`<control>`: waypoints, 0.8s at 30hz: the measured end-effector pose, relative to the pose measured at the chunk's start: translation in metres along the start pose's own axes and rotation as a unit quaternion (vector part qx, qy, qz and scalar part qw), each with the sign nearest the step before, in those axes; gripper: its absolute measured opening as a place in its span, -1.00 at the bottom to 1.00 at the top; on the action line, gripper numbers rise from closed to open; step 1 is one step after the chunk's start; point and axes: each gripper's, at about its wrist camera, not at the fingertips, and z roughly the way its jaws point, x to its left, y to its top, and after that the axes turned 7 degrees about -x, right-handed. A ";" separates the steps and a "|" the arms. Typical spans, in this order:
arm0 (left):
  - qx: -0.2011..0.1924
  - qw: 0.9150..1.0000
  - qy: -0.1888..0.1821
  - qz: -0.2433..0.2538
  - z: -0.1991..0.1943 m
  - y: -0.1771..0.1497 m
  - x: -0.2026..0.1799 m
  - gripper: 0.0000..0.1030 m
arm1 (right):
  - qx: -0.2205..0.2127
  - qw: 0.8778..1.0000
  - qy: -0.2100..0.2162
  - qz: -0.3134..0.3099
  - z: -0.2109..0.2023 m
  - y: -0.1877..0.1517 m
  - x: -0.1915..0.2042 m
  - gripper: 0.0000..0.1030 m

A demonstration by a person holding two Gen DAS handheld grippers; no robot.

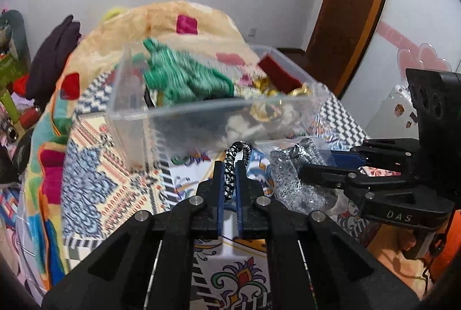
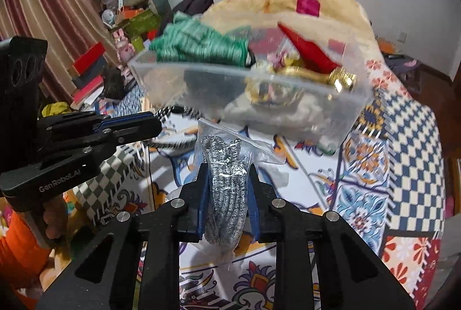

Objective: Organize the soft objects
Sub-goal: 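Carry the bracelet and steel wool bag over the box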

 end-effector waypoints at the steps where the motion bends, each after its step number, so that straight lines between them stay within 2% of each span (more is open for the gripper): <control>1: -0.007 1.000 0.001 0.001 -0.005 0.003 0.000 -0.89 | -0.006 1.000 -0.002 -0.001 -0.003 0.002 0.000 -0.58; 9: -0.056 0.998 -0.001 -0.005 -0.033 0.035 0.003 -0.89 | -0.057 0.998 -0.020 -0.007 -0.027 0.022 -0.006 -0.58; 17: -0.102 0.995 0.008 0.010 -0.045 0.074 -0.001 -0.89 | -0.126 0.991 -0.041 -0.010 -0.042 0.059 -0.007 -0.58; 24: -0.110 0.994 0.007 0.021 -0.031 0.090 -0.004 -0.89 | -0.150 0.987 -0.053 -0.021 -0.035 0.088 -0.010 -0.58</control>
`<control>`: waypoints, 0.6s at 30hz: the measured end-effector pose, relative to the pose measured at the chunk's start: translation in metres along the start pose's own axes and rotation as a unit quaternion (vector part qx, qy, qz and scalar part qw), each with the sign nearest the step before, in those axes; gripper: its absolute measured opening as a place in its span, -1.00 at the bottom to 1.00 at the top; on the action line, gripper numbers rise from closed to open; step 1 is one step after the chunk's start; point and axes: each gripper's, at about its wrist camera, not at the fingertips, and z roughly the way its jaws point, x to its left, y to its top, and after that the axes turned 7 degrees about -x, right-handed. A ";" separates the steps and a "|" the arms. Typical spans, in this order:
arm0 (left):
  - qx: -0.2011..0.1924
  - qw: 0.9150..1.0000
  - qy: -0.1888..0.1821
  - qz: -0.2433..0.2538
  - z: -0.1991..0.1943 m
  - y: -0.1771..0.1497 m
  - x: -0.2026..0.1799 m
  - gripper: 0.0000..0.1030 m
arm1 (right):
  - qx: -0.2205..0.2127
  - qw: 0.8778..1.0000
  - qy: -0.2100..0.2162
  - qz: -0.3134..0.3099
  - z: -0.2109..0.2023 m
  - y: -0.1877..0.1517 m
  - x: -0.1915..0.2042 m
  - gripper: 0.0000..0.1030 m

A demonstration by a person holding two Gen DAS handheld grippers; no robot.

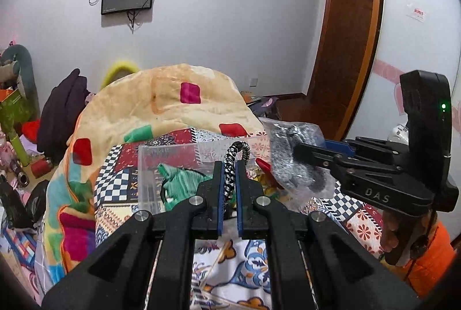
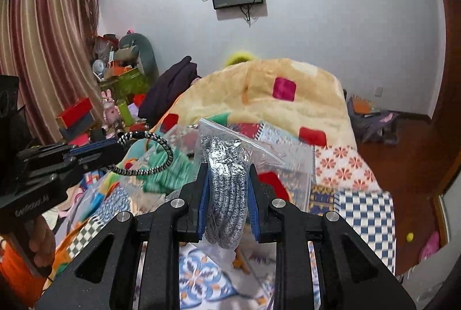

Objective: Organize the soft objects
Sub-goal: 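Carry the bracelet and steel wool bag over the box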

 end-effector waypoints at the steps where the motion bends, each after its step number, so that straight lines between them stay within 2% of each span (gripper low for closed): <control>1: 0.004 1.000 -0.005 -0.001 0.005 0.000 0.001 -0.89 | 0.000 1.000 -0.001 -0.003 0.003 0.001 0.000 -0.58; 5: 0.034 0.999 -0.011 -0.012 0.034 -0.010 0.010 -0.89 | 0.003 1.000 -0.005 -0.009 0.016 -0.003 0.000 -0.58; 9: 0.063 0.998 -0.002 -0.022 0.059 -0.023 0.018 -0.89 | 0.023 1.000 -0.013 -0.008 0.032 -0.013 -0.003 -0.58; 18: 0.088 0.996 0.023 -0.014 0.081 -0.038 0.021 -0.89 | 0.061 0.998 -0.016 -0.004 0.058 -0.023 -0.006 -0.57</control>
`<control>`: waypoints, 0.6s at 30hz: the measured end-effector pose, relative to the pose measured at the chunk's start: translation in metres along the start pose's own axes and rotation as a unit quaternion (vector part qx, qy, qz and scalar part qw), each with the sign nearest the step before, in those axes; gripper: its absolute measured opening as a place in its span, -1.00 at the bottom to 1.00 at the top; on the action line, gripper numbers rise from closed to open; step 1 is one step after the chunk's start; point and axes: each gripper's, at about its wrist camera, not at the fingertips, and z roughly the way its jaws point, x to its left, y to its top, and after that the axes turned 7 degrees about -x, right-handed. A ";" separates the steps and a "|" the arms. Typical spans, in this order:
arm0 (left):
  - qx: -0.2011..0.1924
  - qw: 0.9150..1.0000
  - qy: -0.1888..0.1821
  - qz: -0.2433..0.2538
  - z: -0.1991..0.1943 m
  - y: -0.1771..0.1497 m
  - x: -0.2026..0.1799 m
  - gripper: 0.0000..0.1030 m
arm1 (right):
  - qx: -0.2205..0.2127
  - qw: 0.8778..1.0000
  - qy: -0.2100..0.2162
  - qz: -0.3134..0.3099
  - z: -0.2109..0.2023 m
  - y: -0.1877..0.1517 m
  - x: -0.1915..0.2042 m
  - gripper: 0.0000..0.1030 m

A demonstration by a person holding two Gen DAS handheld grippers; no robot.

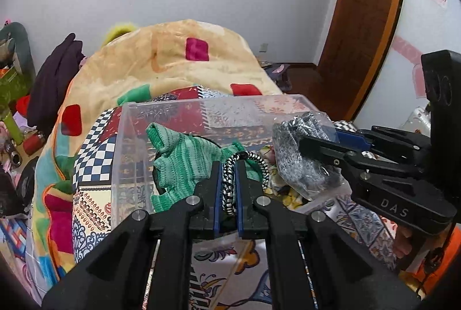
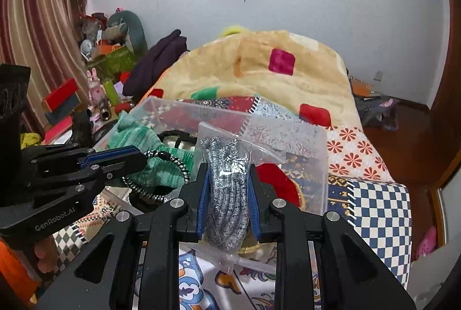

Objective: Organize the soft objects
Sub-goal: 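Carry the bracelet and steel wool bag over the box, then open both tools to drop the bracelet and steel wool into the box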

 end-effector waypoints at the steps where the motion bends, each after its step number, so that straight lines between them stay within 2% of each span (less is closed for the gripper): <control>1: 0.000 1.000 0.001 -0.001 0.000 -0.001 0.000 -0.88 | 0.004 1.000 0.001 -0.001 0.002 0.000 0.001 -0.56; 4: 0.004 1.000 0.001 -0.004 0.000 -0.002 0.001 -0.82 | 0.016 1.000 0.003 -0.005 0.007 -0.003 0.002 -0.51; 12: -0.015 1.000 -0.001 -0.016 -0.020 -0.001 0.003 -0.36 | 0.030 0.999 0.000 -0.014 0.003 -0.004 0.006 -0.48; 18: -0.042 0.999 0.008 -0.011 -0.051 0.007 -0.001 -0.34 | 0.005 1.000 0.001 -0.019 -0.021 0.005 0.009 -0.42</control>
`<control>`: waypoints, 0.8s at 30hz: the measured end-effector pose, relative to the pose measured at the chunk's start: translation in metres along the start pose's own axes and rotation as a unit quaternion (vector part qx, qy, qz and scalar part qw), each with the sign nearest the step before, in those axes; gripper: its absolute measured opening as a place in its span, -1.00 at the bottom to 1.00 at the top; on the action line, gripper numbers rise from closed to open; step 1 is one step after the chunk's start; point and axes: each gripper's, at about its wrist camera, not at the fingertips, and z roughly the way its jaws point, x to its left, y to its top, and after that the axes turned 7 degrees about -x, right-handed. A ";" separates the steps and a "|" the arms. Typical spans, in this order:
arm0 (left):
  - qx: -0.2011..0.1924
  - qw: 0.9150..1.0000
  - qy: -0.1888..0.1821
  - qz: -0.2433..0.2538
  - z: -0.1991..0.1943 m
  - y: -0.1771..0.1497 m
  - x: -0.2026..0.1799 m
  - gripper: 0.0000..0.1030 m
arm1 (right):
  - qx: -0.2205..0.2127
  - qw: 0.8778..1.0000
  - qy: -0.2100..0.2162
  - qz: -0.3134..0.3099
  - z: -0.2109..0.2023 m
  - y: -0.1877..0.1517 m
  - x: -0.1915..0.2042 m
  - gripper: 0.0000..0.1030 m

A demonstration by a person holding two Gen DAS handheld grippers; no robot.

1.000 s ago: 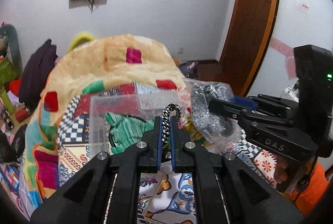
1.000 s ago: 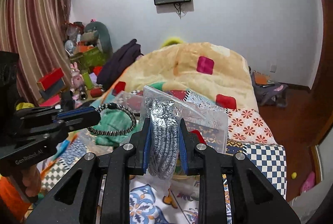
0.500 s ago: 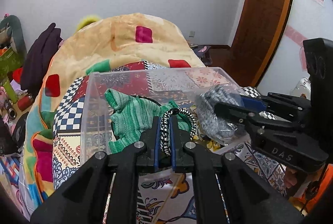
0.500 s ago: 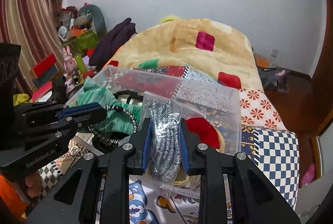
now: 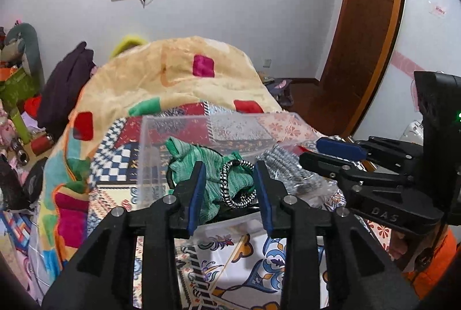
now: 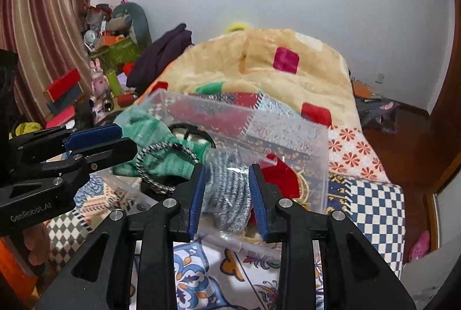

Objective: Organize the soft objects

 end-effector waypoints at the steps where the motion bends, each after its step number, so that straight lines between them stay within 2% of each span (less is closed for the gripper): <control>1: -0.005 1.000 0.003 0.003 -0.006 0.002 -0.001 -0.34 | -0.006 1.000 0.001 0.000 -0.006 0.002 0.000 -0.35; 4: -0.023 1.000 0.010 0.014 -0.025 0.007 -0.008 -0.33 | -0.028 1.000 0.001 -0.002 -0.025 0.008 0.003 -0.31; 7: -0.049 0.998 0.016 0.022 -0.046 0.011 -0.015 -0.21 | -0.049 0.999 0.004 -0.001 -0.044 0.011 0.005 -0.26; 12: -0.087 0.996 0.020 0.021 -0.074 0.015 -0.022 0.11 | -0.092 0.996 -0.003 -0.010 -0.078 0.014 0.013 0.13; 17: -0.109 0.994 0.022 0.019 -0.092 0.014 -0.026 0.29 | -0.127 0.992 -0.012 -0.012 -0.103 0.012 0.019 0.47; 24: -0.140 0.990 0.031 0.014 -0.106 0.005 -0.028 0.63 | -0.158 0.987 -0.018 -0.017 -0.115 0.006 0.026 0.68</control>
